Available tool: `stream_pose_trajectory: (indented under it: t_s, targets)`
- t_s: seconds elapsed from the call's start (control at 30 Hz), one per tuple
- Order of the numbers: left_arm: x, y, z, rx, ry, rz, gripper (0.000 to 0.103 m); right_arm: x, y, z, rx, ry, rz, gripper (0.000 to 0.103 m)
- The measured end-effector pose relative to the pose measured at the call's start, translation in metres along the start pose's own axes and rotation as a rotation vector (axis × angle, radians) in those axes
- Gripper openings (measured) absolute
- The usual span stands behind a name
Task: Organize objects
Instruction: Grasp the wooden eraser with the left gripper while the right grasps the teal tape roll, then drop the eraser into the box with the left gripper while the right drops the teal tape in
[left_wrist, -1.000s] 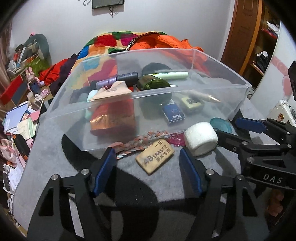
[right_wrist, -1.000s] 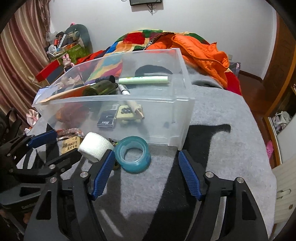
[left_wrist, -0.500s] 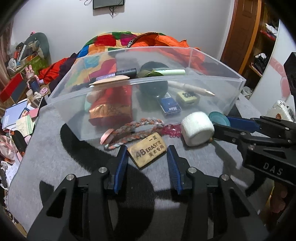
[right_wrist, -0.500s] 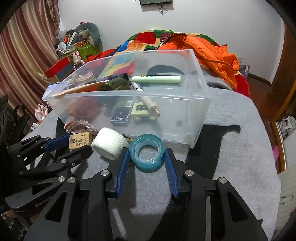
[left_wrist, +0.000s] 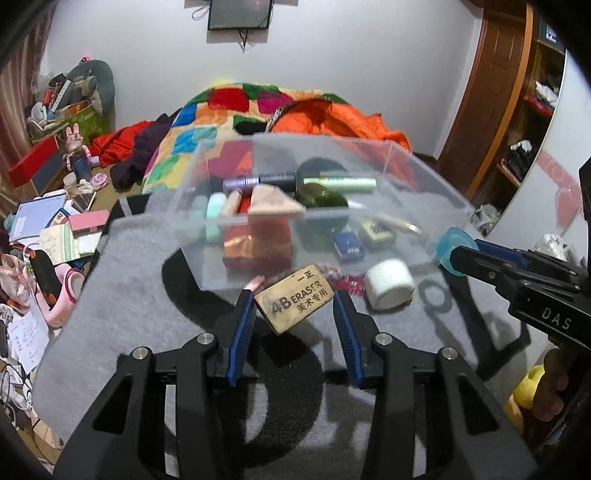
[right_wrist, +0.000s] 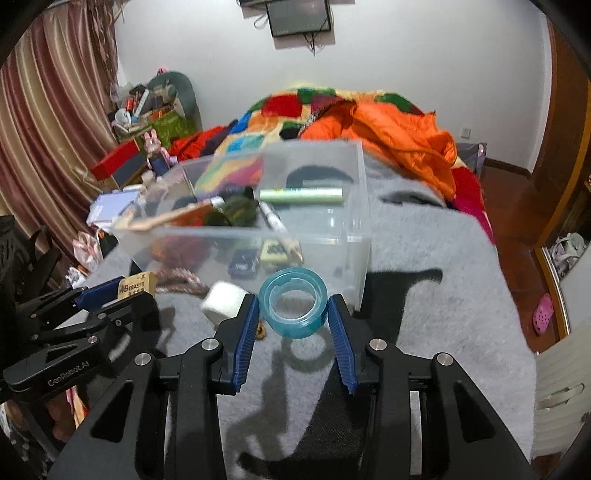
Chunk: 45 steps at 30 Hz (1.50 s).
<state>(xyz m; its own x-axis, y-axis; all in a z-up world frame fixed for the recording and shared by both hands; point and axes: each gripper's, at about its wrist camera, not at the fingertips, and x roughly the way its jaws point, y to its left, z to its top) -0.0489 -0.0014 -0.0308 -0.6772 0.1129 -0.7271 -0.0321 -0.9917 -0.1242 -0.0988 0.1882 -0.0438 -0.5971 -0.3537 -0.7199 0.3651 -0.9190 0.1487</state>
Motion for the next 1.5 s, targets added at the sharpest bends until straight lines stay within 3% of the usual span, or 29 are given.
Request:
stream_pose_trajectory:
  t_s: [0.23,0.53,1.2,1.5]
  targets:
    - [-0.023,-0.002,0.019,0.007,-0.083,-0.004,0.043,-0.014,0.01,0.017,-0.002,-0.072,0.019,0.035]
    - [-0.028,0.01,0.048,-0.013,-0.143,0.005,0.043,-0.008,0.007,0.039,0.006,-0.102,-0.011,0.035]
    - [0.028,0.029,0.062,-0.045,-0.062,0.025,0.043,0.045,0.006,0.051,0.012,-0.024,-0.026,0.031]
    - [0.033,0.03,0.064,-0.046,-0.048,0.01,0.045,0.049,0.013,0.05,-0.024,-0.013,-0.029,0.032]
